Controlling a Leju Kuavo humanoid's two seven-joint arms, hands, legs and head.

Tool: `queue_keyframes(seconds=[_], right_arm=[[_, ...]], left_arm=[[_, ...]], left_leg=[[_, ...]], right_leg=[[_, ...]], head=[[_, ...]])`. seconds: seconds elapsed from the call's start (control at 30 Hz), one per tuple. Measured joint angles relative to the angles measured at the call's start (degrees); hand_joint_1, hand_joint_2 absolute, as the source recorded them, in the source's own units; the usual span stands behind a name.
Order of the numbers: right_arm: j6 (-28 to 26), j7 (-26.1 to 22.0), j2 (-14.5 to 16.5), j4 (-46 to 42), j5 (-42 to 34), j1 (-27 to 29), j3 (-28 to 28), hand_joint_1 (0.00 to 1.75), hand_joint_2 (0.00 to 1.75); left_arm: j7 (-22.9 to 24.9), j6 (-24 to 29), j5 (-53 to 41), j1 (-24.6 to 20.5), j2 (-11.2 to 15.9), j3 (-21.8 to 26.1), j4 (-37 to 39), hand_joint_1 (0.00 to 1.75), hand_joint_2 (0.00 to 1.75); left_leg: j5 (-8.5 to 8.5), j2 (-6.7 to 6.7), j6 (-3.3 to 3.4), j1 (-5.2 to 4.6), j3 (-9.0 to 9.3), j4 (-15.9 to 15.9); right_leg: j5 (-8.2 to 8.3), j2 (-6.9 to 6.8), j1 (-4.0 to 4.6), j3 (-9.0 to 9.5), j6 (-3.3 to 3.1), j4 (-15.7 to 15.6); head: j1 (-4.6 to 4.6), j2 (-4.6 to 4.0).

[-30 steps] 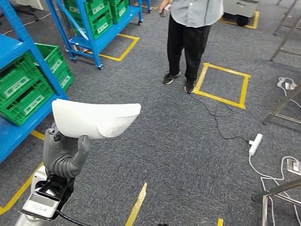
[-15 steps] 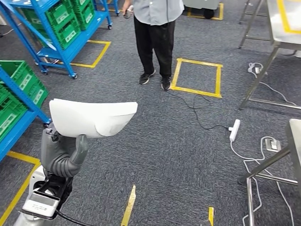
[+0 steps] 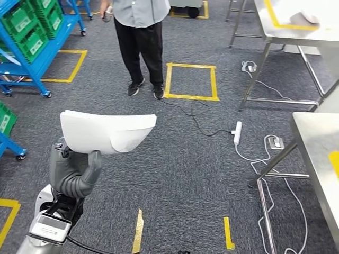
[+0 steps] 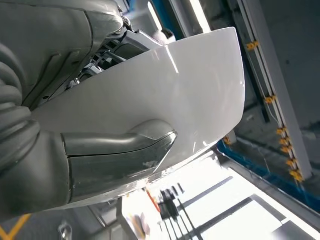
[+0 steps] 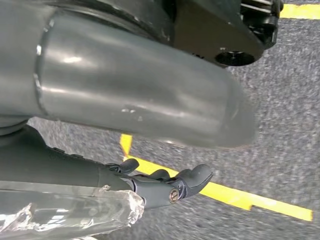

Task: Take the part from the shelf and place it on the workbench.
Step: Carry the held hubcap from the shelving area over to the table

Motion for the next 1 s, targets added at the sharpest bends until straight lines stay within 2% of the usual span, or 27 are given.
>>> queue_keyframes(seconds=[0.03,0.07,0.1,0.13,0.17,0.23,0.27,0.33,0.37,0.4,0.43,0.47,0.5,0.53,0.57,0.63,0.67,0.7,0.77,0.8,0.83,0.9,0.93,0.97,1.0], right_arm=[[0.00,0.01,-0.01,0.00,0.00,0.06,0.00,0.00,0.00],[-0.01,0.01,-0.01,0.00,0.00,0.03,0.00,0.00,0.00],[-0.01,0.01,-0.02,0.00,0.00,-0.09,0.00,0.00,0.00],[-0.02,-0.01,-0.02,0.00,0.01,-0.25,0.00,0.00,0.00],[-0.02,-0.02,-0.02,0.00,0.02,-0.37,0.00,0.00,0.00],[-0.02,-0.03,-0.02,0.01,0.02,-0.29,-0.01,0.00,0.00],[-0.02,-0.02,-0.02,0.02,0.04,-0.15,-0.02,0.00,0.00],[-0.02,0.01,-0.02,0.02,0.11,-0.05,-0.06,0.00,0.00],[0.03,0.00,-0.02,0.02,0.19,-0.11,-0.07,0.00,0.00],[0.07,0.00,-0.02,0.02,0.26,-0.20,-0.08,0.00,0.00],[0.11,0.00,-0.02,0.03,0.32,-0.25,-0.08,0.00,0.00],[0.15,0.01,-0.02,0.03,0.37,-0.20,-0.08,0.00,0.00],[0.15,0.01,-0.02,0.04,0.38,-0.11,-0.09,0.00,0.00],[0.15,0.02,-0.02,0.04,0.39,-0.01,-0.09,0.00,0.00],[0.16,0.02,-0.02,0.04,0.40,0.05,-0.09,0.00,0.00],[0.19,0.02,-0.02,0.04,0.44,-0.01,-0.09,0.00,0.00],[0.20,0.02,-0.02,0.04,0.48,-0.06,-0.09,0.00,0.00],[0.20,0.02,-0.02,0.04,0.50,-0.06,-0.09,0.00,0.00],[0.21,0.03,-0.03,0.06,0.54,0.16,-0.09,0.00,0.00],[0.20,0.04,-0.03,0.07,0.56,0.29,-0.09,0.00,0.00],[0.20,0.07,-0.04,0.08,0.58,0.31,-0.09,0.00,0.00],[0.19,0.10,-0.04,0.09,0.64,0.13,-0.09,0.00,0.00],[0.20,0.10,-0.04,0.09,0.67,0.01,-0.09,0.00,0.00],[0.20,0.10,-0.04,0.09,0.68,-0.02,-0.09,0.00,0.00],[0.20,0.10,-0.04,0.09,0.69,0.01,-0.09,0.00,0.00]], left_arm=[[0.00,0.01,-0.01,-0.01,0.00,0.00,0.00,1.75,1.75],[0.00,0.03,-0.02,-0.01,-0.01,0.01,0.00,1.75,1.75],[0.00,0.08,-0.06,-0.02,0.00,0.01,0.00,1.75,1.75],[0.01,0.14,-0.10,-0.02,0.00,0.01,0.00,1.75,1.75],[0.01,0.18,-0.14,-0.02,-0.01,0.01,0.00,1.75,1.75],[0.02,0.22,-0.16,-0.03,-0.01,0.00,0.00,1.75,1.75],[0.03,0.17,-0.10,-0.05,-0.02,0.01,0.00,1.75,1.75],[0.03,-0.18,0.45,0.01,0.02,0.05,0.00,1.75,1.75],[-0.02,-0.45,0.97,0.15,0.06,0.13,0.02,1.75,1.75],[-0.13,-0.71,1.51,0.37,0.11,0.27,0.04,1.75,1.75],[-0.36,-0.95,2.08,0.63,0.15,0.49,0.09,1.75,1.75],[-0.70,-1.14,2.50,0.86,0.17,0.78,0.13,1.75,1.75],[-1.07,-1.27,2.78,1.03,0.18,1.13,0.16,1.75,1.75],[-1.41,-1.38,2.99,1.13,0.18,1.47,0.17,1.75,1.75],[-1.66,-1.44,3.06,1.18,0.18,1.79,0.17,1.75,1.75],[-1.92,-1.51,3.09,1.23,0.17,2.27,0.18,1.75,1.75],[-2.02,-1.54,3.08,1.34,0.17,2.46,0.19,1.75,1.75],[-2.10,-1.55,3.03,1.45,0.16,2.62,0.20,1.75,1.75],[-2.30,-1.48,2.70,1.56,0.10,2.81,0.22,1.75,1.75],[-2.38,-1.39,2.38,1.55,0.03,2.87,0.22,1.75,1.75],[-2.48,-1.26,2.06,1.55,-0.04,2.92,0.22,1.75,1.75],[-2.57,-1.01,1.54,1.75,-0.10,3.12,0.22,1.75,1.75],[-2.60,-0.91,1.35,1.86,-0.08,3.23,0.24,1.75,1.75],[-2.60,-0.85,1.19,1.95,-0.05,3.32,0.26,1.75,1.75],[-2.63,-0.81,1.02,1.99,-0.04,3.37,0.30,1.75,1.75]], left_leg=[[-0.05,0.67,0.02,-0.16,0.07,0.01],[-0.13,1.30,0.00,-0.31,0.14,0.02],[-0.24,1.88,-0.11,-0.52,0.18,0.09],[-0.32,2.46,-0.25,-0.70,0.19,0.16],[-0.40,3.07,-0.41,-0.84,0.21,0.23],[-0.60,4.23,-0.77,-0.93,0.29,0.33],[-1.05,3.77,-1.11,-0.82,0.28,0.71],[-3.59,0.99,-1.92,-0.40,-1.00,4.20],[-5.47,-0.69,-2.26,-0.11,-2.39,7.52],[-7.24,-1.59,-2.48,0.13,-4.06,11.23],[-8.34,-1.95,-2.64,0.33,-5.47,14.26],[-8.41,-2.08,-2.72,0.49,-6.24,15.82],[-7.36,-2.17,-2.75,0.64,-6.11,15.37],[-5.45,-2.45,-2.73,0.80,-5.11,13.08],[-3.20,-3.27,-2.69,0.98,-3.51,9.48],[-0.87,-6.21,-2.56,1.33,-0.79,3.40],[-0.67,-7.33,-2.46,1.38,-0.19,1.90],[-0.91,-7.76,-2.29,1.29,-0.12,1.56],[-0.63,-6.61,-1.65,1.15,-0.20,1.23],[-0.43,-5.90,-1.28,1.18,-0.20,1.04],[-0.26,-5.10,-0.88,1.25,-0.21,0.83],[-0.13,-3.49,-0.42,1.11,-0.31,0.72],[-0.14,-2.61,-0.27,0.96,-0.41,0.74],[-0.15,-1.75,-0.23,0.82,-0.47,0.76],[-0.15,-0.94,-0.21,0.71,-0.52,0.77]], right_leg=[[1.71,-0.58,0.16,2.00,-0.28,-3.28],[3.11,-2.03,0.51,4.33,-0.68,-7.35],[4.09,-3.43,0.91,6.41,-1.11,-10.91],[4.54,-4.50,1.24,7.74,-1.49,-13.27],[4.54,-5.02,1.50,8.28,-1.81,-14.36],[4.84,-3.77,1.44,8.30,-2.28,-14.61],[5.02,-3.09,1.29,8.29,-2.53,-14.72],[5.41,-1.74,0.90,8.31,-3.08,-14.96],[5.51,-1.03,0.83,8.22,-3.22,-14.97],[5.58,-0.26,0.79,8.15,-3.32,-14.94],[5.63,0.55,0.78,8.10,-3.36,-14.90],[5.66,1.40,0.76,8.07,-3.34,-14.85],[5.70,2.21,0.73,8.06,-3.29,-14.78],[5.73,3.01,0.69,8.08,-3.18,-14.70],[5.75,3.77,0.62,8.08,-3.02,-14.60],[5.84,5.15,0.50,7.70,-2.42,-14.26],[5.95,5.74,0.38,7.33,-2.02,-14.10],[6.12,6.33,0.23,6.93,-1.56,-14.04],[6.39,7.14,-0.08,6.26,-0.72,-14.05],[6.03,6.41,-0.04,5.81,-0.40,-13.60],[5.03,5.02,0.06,4.95,-0.16,-12.14],[1.57,1.65,0.24,2.10,0.12,-6.17],[-0.20,0.82,0.23,0.47,0.22,-2.46],[-1.20,0.46,0.23,-0.57,0.27,0.23],[-1.29,0.27,0.24,-0.72,0.26,1.23]], head=[[0.00,0.00],[-0.01,0.00],[-0.01,0.00],[-0.05,0.00],[-0.07,0.00],[-0.10,0.00],[-0.12,0.00],[-0.31,0.00],[-0.42,0.00],[-0.48,0.00],[-0.49,0.00],[-0.50,0.00],[-0.49,0.00],[-0.49,0.00],[-0.49,0.00],[-0.46,0.00],[-0.44,0.00],[-0.45,0.00],[-0.47,0.00],[-0.35,0.00],[-0.09,0.00],[0.36,0.00],[0.45,0.00],[0.44,0.00],[0.45,0.00]])
